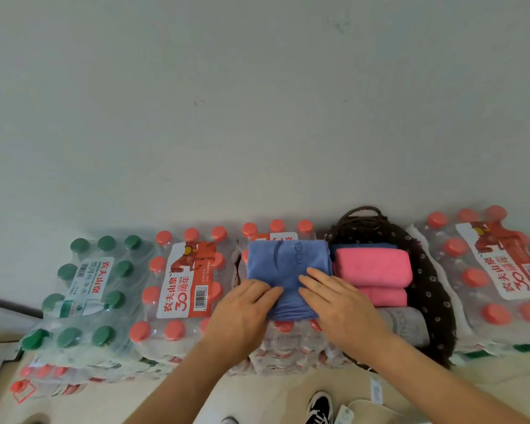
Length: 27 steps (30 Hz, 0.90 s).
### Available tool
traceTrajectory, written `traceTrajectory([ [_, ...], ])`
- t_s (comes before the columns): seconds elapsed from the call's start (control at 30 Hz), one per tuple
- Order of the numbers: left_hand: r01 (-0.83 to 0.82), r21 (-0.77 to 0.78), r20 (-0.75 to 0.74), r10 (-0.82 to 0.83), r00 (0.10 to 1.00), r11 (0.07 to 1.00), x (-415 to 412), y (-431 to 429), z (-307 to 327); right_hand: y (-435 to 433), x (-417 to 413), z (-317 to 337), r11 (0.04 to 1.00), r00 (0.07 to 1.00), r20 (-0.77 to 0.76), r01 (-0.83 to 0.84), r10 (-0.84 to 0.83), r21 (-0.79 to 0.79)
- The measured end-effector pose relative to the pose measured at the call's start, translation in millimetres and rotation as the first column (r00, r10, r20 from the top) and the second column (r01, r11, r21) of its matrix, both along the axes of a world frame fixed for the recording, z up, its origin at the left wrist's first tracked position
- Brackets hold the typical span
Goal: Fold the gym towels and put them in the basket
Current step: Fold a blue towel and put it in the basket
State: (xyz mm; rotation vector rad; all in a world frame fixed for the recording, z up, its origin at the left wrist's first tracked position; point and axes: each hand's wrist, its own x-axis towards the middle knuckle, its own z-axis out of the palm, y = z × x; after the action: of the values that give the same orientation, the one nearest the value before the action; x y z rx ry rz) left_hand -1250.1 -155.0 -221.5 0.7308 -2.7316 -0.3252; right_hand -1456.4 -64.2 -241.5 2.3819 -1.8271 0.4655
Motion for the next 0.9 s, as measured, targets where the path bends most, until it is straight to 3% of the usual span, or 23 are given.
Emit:
traceTrajectory([
  [0.2,0.026,0.030,0.068,-0.028,0.997,0.999,7.0,-1.0,3.3,2.4,-2.7,4.6,0.994,0.997,0.073,-0.024,0.016,0.104],
  [0.3,-0.040,0.290,0.069,0.021,0.997,0.956,5.2,-2.5,23.6,-0.3,-8.5,20.0,0.980,0.970,0.237,0.006,-0.054,0.199],
  [0.33,-0.083,0.384,0.081,0.056,0.995,0.920,4.8,-6.1,29.4,-2.3,-10.8,27.6,0.960,0.941,0.320,0.012,-0.105,0.278],
  [0.4,-0.116,0.426,0.059,0.100,0.993,0.897,1.8,-15.1,33.4,-9.4,-14.8,39.5,0.919,0.881,0.431,0.010,-0.194,0.394],
  [0.53,-0.182,0.443,0.039,0.184,0.982,0.878,-6.7,-32.2,30.6,-29.5,-17.0,45.0,0.894,0.734,0.575,0.097,-0.361,0.438],
  [0.73,-0.282,0.399,0.095,0.267,0.959,0.872,-25.0,-48.8,25.7,-45.3,-14.6,35.4,0.838,0.510,0.675,0.205,-0.533,0.506],
  [0.9,-0.466,0.479,0.116,0.472,0.874,0.744,-41.8,-62.1,16.6,-57.8,-8.4,31.3,0.787,0.379,0.689,0.295,-0.617,0.543],
])
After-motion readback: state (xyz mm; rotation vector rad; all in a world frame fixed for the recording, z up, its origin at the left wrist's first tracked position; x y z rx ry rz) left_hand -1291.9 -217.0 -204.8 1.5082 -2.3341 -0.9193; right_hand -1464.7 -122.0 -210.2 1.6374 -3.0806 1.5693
